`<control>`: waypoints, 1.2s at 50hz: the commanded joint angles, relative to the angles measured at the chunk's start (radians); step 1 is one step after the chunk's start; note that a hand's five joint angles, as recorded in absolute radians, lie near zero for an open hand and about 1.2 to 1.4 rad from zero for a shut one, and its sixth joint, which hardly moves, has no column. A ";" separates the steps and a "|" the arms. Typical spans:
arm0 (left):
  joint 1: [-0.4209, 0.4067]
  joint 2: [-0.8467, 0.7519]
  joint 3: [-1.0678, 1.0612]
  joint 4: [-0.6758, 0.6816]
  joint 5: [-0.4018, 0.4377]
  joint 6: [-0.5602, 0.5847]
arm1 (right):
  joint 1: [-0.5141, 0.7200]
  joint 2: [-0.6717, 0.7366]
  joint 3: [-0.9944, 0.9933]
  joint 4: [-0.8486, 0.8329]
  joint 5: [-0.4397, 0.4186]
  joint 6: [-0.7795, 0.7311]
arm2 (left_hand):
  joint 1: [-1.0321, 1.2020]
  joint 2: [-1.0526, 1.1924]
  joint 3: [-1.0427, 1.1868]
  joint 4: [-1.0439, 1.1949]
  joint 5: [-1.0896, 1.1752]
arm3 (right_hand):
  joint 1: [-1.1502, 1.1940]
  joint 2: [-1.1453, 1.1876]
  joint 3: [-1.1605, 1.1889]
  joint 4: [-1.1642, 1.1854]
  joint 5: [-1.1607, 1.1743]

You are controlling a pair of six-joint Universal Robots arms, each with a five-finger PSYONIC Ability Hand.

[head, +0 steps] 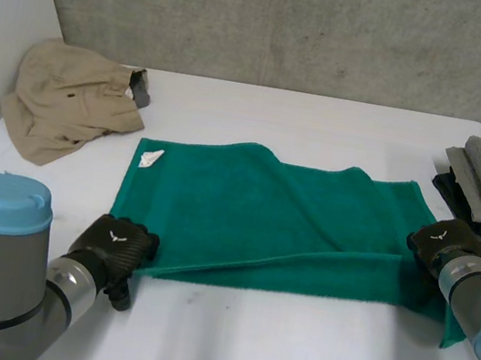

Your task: Fold the laundry.

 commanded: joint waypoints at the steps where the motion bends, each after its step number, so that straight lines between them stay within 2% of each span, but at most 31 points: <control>1: 0.001 -0.074 0.033 0.066 -0.032 0.004 | 0.000 -0.003 0.005 0.002 0.000 -0.001 | 0.375 0.373 0.373 0.375 0.372 | 0.402 0.221 0.214 0.209 0.231; 3: 0.002 -0.081 0.039 0.077 -0.042 0.004 | 0.000 -0.003 0.006 0.002 0.000 -0.001 | 0.586 0.584 0.584 0.586 0.583 | 0.402 0.221 0.214 0.209 0.231; 4: 0.003 -0.081 0.042 0.086 -0.048 0.004 | 0.000 -0.006 0.006 0.004 0.000 -0.001 | 0.854 0.852 0.853 0.854 0.852 | 0.402 0.221 0.214 0.209 0.231; 5: 0.003 -0.078 0.042 0.092 -0.048 0.004 | 0.000 -0.007 0.008 0.004 0.001 -0.001 | 0.880 0.878 0.878 0.880 0.877 | 0.402 0.221 0.214 0.209 0.231; 11: 0.001 -0.022 0.037 0.076 -0.054 0.027 | 0.002 -0.033 0.037 0.017 0.004 -0.012 | 0.880 0.878 0.878 0.880 0.878 | 0.402 0.221 0.214 0.209 0.231; 13: 0.004 0.059 0.024 0.034 -0.052 0.082 | 0.002 -0.082 0.055 0.042 0.001 -0.021 | 0.880 0.878 0.878 0.880 0.878 | 0.402 0.221 0.214 0.209 0.231; 17: 0.010 0.185 -0.016 -0.090 -0.049 0.233 | 0.002 -0.292 0.100 0.219 -0.021 -0.096 | 0.880 0.878 0.878 0.880 0.878 | 0.402 0.221 0.214 0.209 0.231; 20: 0.021 0.268 -0.045 -0.191 -0.052 0.362 | 0.000 -0.345 0.121 0.313 -0.043 -0.170 | 0.880 0.878 0.878 0.880 0.878 | 0.402 0.221 0.214 0.209 0.231; 23: 0.041 0.300 -0.074 -0.248 -0.049 0.433 | -0.001 -0.397 0.156 0.401 -0.078 -0.262 | 0.880 0.878 0.878 0.880 0.878 | 0.402 0.221 0.214 0.209 0.231; 27: 0.050 0.281 -0.082 -0.234 -0.048 0.450 | -0.012 -0.409 0.189 0.415 -0.098 -0.326 | 0.880 0.878 0.878 0.880 0.878 | 0.402 0.221 0.214 0.209 0.231; 28: 0.050 0.264 -0.079 -0.224 -0.048 0.450 | -0.012 -0.402 0.192 0.409 -0.098 -0.331 | 0.880 0.878 0.878 0.880 0.878 | 0.402 0.221 0.214 0.209 0.231; 33: 0.044 0.077 -0.004 -0.106 -0.058 0.464 | -0.008 -0.188 0.143 0.293 -0.075 -0.349 | 0.880 0.878 0.878 0.880 0.878 | 0.402 0.221 0.214 0.209 0.231; 37: 0.044 -0.051 0.128 0.005 -0.103 0.467 | 0.003 -0.116 0.037 0.194 -0.020 -0.348 | 0.880 0.878 0.878 0.880 0.878 | 0.402 0.221 0.214 0.209 0.231; 43: 0.041 -0.178 0.456 0.163 -0.157 0.472 | 0.025 -0.035 -0.205 -0.004 0.046 -0.340 | 0.880 0.878 0.878 0.880 0.878 | 0.402 0.221 0.214 0.209 0.231; 47: 0.052 -0.200 0.686 0.278 -0.154 0.470 | 0.054 -0.023 -0.377 -0.180 0.046 -0.322 | 0.880 0.878 0.878 0.880 0.878 | 0.402 0.221 0.214 0.209 0.231; 48: 0.053 -0.198 0.723 0.311 -0.154 0.467 | 0.061 -0.024 -0.426 -0.273 0.043 -0.310 | 0.880 0.878 0.878 0.880 0.878 | 0.402 0.221 0.214 0.209 0.231; 53: 0.073 -0.187 0.836 0.545 -0.152 0.449 | 0.065 -0.044 -0.457 -0.563 -0.006 -0.253 | 0.880 0.878 0.878 0.880 0.878 | 0.402 0.221 0.214 0.209 0.231; 56: 0.081 -0.148 0.831 0.651 -0.150 0.445 | 0.068 -0.060 -0.439 -0.630 -0.043 -0.233 | 0.880 0.878 0.878 0.880 0.878 | 0.402 0.221 0.214 0.209 0.231; 60: 0.078 -0.126 0.755 0.634 -0.150 0.444 | 0.075 -0.063 -0.393 -0.586 -0.048 -0.227 | 0.880 0.878 0.878 0.880 0.878 | 0.402 0.221 0.214 0.209 0.231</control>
